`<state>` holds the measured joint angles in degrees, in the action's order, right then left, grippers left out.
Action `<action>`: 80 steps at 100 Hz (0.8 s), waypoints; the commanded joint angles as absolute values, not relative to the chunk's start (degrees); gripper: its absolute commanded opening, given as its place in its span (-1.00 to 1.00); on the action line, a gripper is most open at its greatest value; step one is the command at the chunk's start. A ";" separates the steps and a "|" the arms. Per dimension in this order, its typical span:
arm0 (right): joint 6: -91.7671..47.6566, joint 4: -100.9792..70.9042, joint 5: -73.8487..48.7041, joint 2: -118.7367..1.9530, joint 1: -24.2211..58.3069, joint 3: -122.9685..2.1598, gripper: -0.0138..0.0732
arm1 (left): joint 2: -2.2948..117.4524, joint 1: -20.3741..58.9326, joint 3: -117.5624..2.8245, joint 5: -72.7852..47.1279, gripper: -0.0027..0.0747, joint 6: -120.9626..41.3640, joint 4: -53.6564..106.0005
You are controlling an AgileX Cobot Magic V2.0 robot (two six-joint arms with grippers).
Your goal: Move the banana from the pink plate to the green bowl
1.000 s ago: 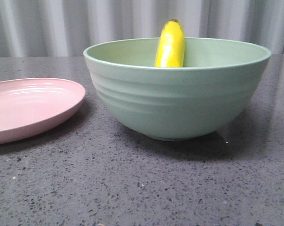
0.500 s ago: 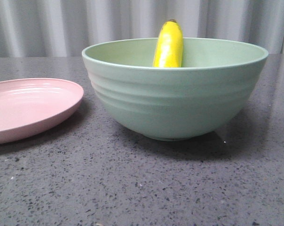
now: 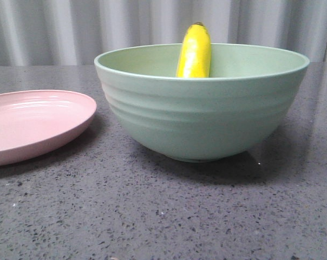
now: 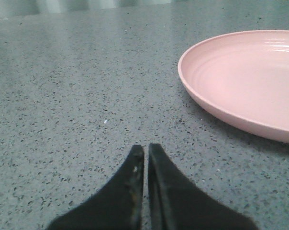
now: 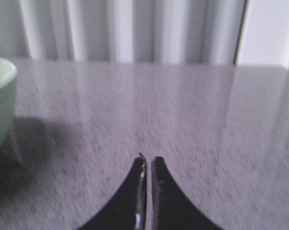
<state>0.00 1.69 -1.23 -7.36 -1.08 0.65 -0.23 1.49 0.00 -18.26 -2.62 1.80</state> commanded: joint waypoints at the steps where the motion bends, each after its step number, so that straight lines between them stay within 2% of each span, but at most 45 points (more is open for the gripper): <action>1: -0.36 2.17 -6.76 -3.20 -1.84 1.71 -0.83 | -1.83 1.65 0.58 -14.46 -0.98 -2.09 2.20; 10: -0.36 2.17 -14.52 2.43 -1.84 1.71 -0.83 | -1.83 1.65 0.58 -14.46 -0.98 -2.09 2.20; 19: -0.36 2.21 -17.52 1.19 -1.98 1.71 -0.83 | -1.83 1.65 0.58 -14.46 -0.98 -2.09 2.20; 80: -1.02 2.33 -17.50 1.96 -1.98 1.71 -0.83 | -1.83 1.65 0.58 -14.46 -0.98 -2.09 2.20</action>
